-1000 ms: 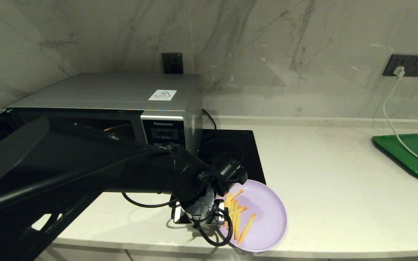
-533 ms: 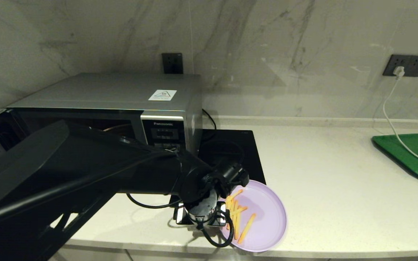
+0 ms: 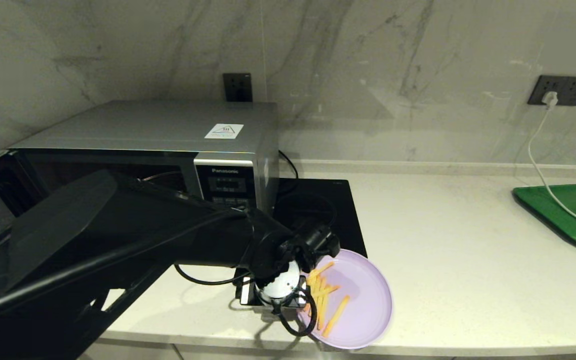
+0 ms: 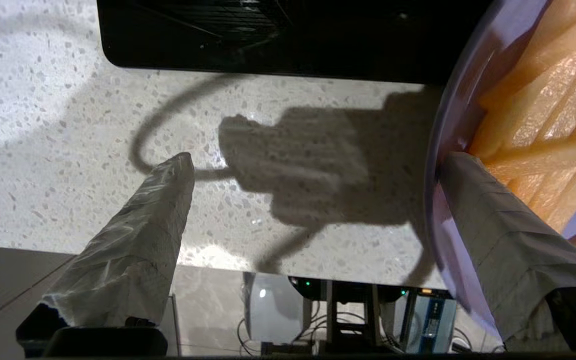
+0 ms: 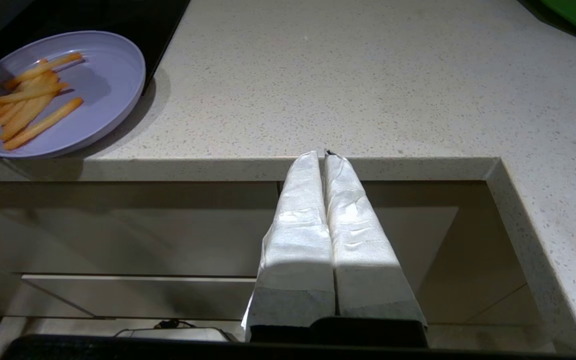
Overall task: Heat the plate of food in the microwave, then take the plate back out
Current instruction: Put the plate in the microwave oven
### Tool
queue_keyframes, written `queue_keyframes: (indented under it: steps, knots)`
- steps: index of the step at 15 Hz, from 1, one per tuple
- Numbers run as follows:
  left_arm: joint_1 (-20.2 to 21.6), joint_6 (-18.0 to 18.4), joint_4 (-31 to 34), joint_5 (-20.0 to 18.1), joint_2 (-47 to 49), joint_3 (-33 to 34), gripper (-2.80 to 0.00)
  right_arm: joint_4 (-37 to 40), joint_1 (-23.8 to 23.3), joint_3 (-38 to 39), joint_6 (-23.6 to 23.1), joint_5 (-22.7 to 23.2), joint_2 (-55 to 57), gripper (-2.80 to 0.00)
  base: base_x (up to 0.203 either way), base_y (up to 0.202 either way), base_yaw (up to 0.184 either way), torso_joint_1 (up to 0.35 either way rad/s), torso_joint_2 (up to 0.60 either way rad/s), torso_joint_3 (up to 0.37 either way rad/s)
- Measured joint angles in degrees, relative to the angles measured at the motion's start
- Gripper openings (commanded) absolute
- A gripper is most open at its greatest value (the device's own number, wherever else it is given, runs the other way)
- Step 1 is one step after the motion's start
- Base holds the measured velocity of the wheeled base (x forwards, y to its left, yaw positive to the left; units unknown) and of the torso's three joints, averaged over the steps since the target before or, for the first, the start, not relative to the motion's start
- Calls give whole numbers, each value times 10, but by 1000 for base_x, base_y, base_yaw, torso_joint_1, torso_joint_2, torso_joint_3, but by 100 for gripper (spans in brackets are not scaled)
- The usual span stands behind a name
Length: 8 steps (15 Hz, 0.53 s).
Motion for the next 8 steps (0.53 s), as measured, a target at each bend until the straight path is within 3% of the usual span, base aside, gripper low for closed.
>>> queue_keyframes:
  steps: [8]
  knots:
    - [-4, -1, -3, 6, 12, -6, 0, 0, 0, 0, 0, 0, 0, -280, 0, 0, 0, 0, 0, 0]
